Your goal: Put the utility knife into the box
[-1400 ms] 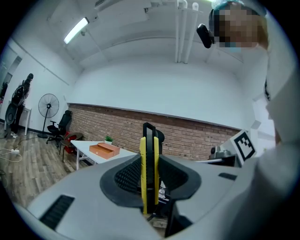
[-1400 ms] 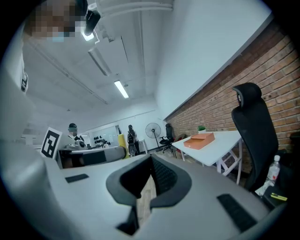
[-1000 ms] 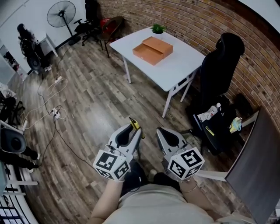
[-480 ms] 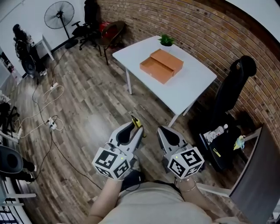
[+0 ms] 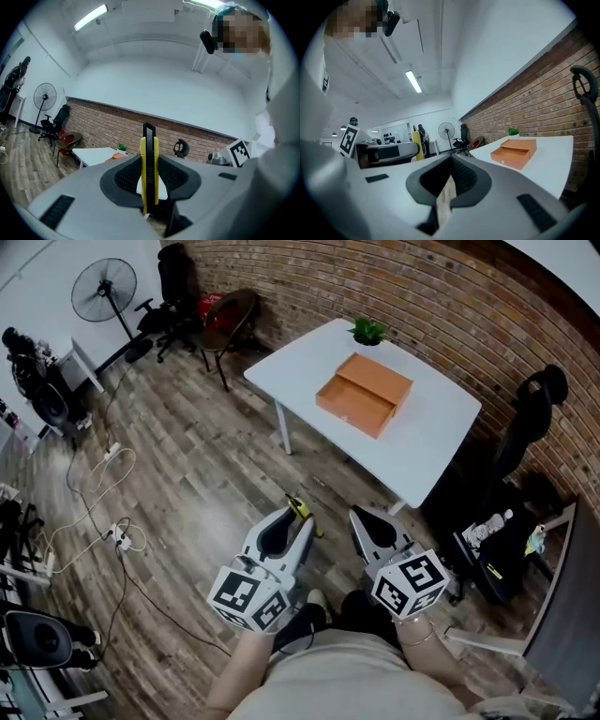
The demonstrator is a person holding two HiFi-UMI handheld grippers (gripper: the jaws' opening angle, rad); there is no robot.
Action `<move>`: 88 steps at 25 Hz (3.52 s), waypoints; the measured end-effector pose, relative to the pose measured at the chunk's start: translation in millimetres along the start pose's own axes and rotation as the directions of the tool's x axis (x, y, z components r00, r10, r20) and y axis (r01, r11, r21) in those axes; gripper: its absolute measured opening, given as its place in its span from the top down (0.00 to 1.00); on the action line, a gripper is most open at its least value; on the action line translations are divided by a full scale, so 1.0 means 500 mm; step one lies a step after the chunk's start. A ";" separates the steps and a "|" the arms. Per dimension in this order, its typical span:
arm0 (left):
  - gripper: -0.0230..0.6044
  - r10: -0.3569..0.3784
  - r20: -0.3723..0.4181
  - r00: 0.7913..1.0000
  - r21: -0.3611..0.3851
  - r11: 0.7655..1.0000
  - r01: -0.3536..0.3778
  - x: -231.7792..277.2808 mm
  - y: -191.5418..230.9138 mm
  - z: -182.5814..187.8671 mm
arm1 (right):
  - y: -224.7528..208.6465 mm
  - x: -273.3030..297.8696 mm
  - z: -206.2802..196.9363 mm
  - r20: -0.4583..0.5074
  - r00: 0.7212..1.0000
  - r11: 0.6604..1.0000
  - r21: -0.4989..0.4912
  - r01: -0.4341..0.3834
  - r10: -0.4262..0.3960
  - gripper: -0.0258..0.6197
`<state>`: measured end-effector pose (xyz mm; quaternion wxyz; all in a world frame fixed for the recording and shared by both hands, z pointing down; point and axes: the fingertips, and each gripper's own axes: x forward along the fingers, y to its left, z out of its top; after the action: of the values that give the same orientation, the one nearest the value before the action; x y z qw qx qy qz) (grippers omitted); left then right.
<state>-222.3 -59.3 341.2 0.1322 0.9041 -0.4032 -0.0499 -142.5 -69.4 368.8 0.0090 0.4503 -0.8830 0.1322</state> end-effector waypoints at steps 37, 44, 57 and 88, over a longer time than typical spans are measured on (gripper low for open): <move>0.79 -0.071 -0.013 0.997 0.026 0.997 0.071 0.620 0.406 0.115 | -0.530 0.513 0.166 0.021 0.997 0.997 0.022 0.075 -0.076 0.96; 0.79 -0.094 -0.053 0.994 0.005 0.996 0.095 0.708 0.431 0.107 | -0.601 0.541 0.170 0.017 0.992 0.990 0.070 0.124 -0.125 0.96; 0.79 -0.302 -0.189 0.934 0.036 0.949 0.314 0.875 0.433 0.098 | -0.727 0.502 0.168 0.039 0.927 0.916 0.173 0.362 -0.374 0.96; 0.79 -0.463 -0.746 0.478 0.267 0.450 0.852 1.005 0.305 -0.139 | -0.807 0.338 0.086 -0.010 0.678 0.628 0.369 0.686 -0.735 0.96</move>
<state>18.5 -516.1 458.5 -0.0866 0.9444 0.0756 0.3080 83.2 -439.8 440.8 -0.0805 0.7646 -0.5940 0.2370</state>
